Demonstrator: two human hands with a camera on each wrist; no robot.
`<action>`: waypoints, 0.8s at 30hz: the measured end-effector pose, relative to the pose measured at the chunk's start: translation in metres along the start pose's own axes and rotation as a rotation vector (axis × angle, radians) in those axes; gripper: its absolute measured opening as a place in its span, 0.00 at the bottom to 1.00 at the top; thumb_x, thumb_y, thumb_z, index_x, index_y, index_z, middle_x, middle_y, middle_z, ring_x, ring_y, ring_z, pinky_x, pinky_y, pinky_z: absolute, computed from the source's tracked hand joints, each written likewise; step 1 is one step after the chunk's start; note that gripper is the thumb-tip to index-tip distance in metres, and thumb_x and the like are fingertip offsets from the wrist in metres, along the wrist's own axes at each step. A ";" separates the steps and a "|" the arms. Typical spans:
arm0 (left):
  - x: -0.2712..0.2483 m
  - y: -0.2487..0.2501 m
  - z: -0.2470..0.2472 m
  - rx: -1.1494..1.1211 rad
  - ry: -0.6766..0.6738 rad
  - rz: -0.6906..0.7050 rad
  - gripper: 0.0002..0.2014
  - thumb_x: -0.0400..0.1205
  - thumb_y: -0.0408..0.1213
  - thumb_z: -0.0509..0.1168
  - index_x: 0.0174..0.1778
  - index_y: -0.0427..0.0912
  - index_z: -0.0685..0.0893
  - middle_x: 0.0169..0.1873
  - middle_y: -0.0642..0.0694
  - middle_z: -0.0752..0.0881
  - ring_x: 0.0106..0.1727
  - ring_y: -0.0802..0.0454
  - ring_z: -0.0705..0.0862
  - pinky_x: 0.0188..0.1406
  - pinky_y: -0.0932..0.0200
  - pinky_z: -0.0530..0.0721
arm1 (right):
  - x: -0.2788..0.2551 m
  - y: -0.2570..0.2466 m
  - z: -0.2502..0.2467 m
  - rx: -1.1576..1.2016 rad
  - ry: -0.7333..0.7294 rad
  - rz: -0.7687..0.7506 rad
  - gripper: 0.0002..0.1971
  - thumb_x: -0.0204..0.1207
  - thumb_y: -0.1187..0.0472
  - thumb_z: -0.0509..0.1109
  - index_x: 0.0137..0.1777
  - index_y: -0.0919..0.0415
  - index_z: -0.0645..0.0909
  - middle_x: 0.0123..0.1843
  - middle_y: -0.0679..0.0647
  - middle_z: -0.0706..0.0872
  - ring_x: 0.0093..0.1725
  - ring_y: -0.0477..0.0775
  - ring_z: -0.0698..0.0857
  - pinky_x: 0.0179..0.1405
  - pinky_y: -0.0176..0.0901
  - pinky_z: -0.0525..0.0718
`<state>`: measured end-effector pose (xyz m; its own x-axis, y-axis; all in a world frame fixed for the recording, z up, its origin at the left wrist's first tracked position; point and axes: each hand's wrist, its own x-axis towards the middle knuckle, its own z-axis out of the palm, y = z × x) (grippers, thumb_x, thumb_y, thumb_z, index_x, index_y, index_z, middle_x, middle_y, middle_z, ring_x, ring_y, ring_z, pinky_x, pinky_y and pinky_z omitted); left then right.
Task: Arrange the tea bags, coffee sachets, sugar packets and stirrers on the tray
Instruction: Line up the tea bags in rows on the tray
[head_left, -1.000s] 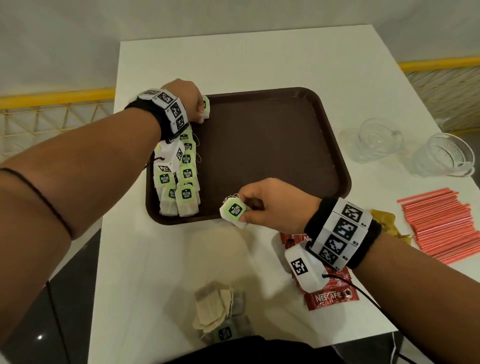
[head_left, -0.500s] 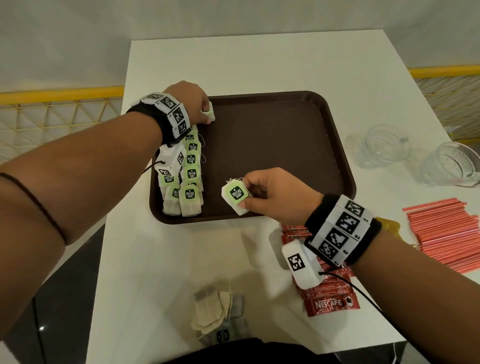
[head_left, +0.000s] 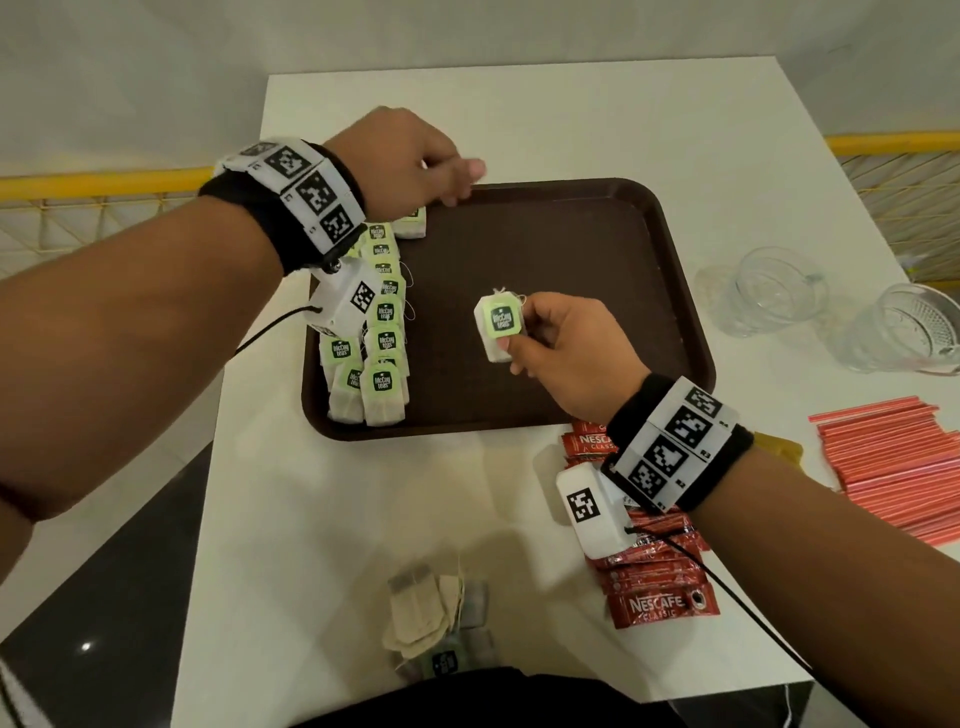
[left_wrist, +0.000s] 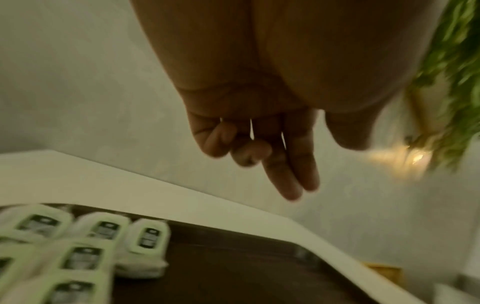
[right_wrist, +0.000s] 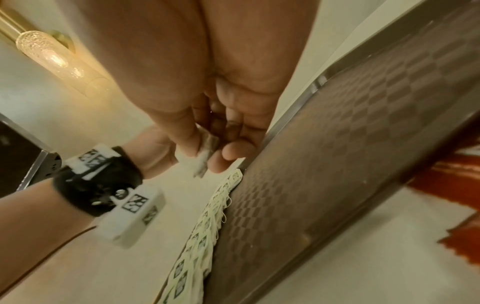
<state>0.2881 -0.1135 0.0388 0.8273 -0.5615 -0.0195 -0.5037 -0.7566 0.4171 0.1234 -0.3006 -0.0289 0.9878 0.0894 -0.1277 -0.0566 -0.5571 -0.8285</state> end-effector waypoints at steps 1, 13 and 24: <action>-0.008 0.012 -0.003 -0.018 -0.077 0.026 0.22 0.80 0.65 0.59 0.46 0.53 0.90 0.33 0.61 0.87 0.29 0.68 0.79 0.34 0.64 0.72 | 0.002 -0.001 0.000 0.022 0.023 0.000 0.04 0.80 0.60 0.72 0.53 0.54 0.83 0.45 0.46 0.91 0.40 0.40 0.90 0.41 0.37 0.88; -0.028 0.036 0.015 -0.198 -0.277 0.111 0.08 0.72 0.46 0.79 0.42 0.51 0.89 0.34 0.54 0.89 0.33 0.64 0.83 0.37 0.70 0.79 | 0.004 -0.007 0.004 0.134 0.054 0.053 0.07 0.82 0.57 0.70 0.58 0.53 0.83 0.42 0.47 0.90 0.37 0.43 0.90 0.36 0.35 0.88; 0.008 -0.027 0.016 0.227 -0.083 -0.137 0.15 0.79 0.48 0.72 0.56 0.43 0.89 0.46 0.45 0.88 0.44 0.49 0.81 0.45 0.57 0.75 | -0.022 -0.004 0.014 0.129 -0.101 0.001 0.10 0.78 0.59 0.75 0.58 0.56 0.82 0.46 0.51 0.89 0.36 0.54 0.90 0.35 0.37 0.87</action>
<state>0.3048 -0.1030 0.0123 0.8729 -0.4674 -0.1402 -0.4393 -0.8777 0.1912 0.1000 -0.2889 -0.0300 0.9684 0.1754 -0.1773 -0.0821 -0.4473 -0.8906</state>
